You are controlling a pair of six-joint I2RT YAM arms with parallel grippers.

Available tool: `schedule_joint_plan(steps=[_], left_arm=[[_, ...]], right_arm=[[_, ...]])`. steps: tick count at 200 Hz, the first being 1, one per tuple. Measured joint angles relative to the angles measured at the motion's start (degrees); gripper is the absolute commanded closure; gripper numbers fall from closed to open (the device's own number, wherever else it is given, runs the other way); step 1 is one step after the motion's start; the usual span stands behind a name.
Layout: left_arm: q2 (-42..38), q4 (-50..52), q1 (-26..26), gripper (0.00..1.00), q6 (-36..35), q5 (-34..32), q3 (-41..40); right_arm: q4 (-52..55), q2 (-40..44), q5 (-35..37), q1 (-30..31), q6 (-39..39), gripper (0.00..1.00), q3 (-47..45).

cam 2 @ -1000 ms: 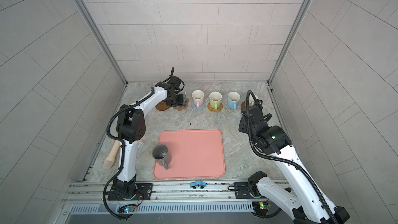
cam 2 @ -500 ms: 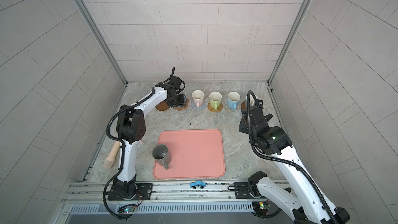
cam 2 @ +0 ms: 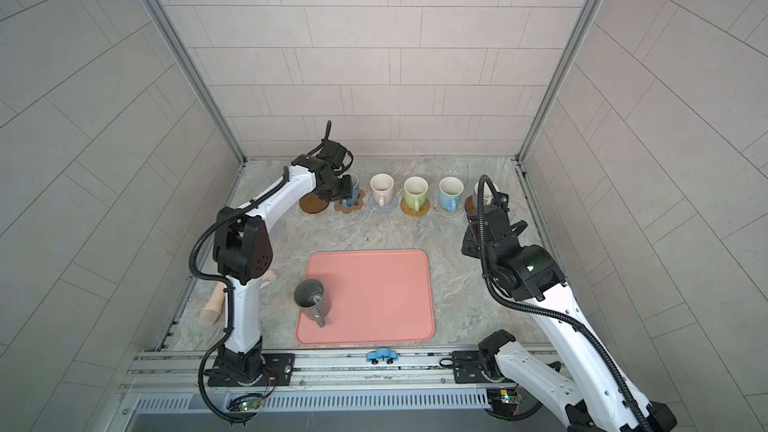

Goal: Place cups on coasters
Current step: Place the cup on the coaster, then pick up the cup from the tray.

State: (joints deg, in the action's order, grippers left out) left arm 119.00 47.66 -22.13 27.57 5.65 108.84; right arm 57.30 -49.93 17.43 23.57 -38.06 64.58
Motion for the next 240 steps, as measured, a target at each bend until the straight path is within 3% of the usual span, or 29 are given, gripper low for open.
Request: schedule_joint_plan(steps=[48,167,240], left_arm=[[-9.62,-0.33,0.11,0.52,0.00,-1.20,-5.16],[-39.85,1.60,-0.42,0.50,3.48,-1.44,-29.86],[-53.53,10.05,-9.66,0.50,11.06,-2.60,-39.67]], right_arm=[[0.00,0.02,-0.02,0.00,-0.13,0.49,-1.20],[-3.93,-6.25,-1.99,0.17,-0.81,0.49,-2.51],[-7.72,-11.61,-2.12,0.81,-1.25,0.50,-2.58]])
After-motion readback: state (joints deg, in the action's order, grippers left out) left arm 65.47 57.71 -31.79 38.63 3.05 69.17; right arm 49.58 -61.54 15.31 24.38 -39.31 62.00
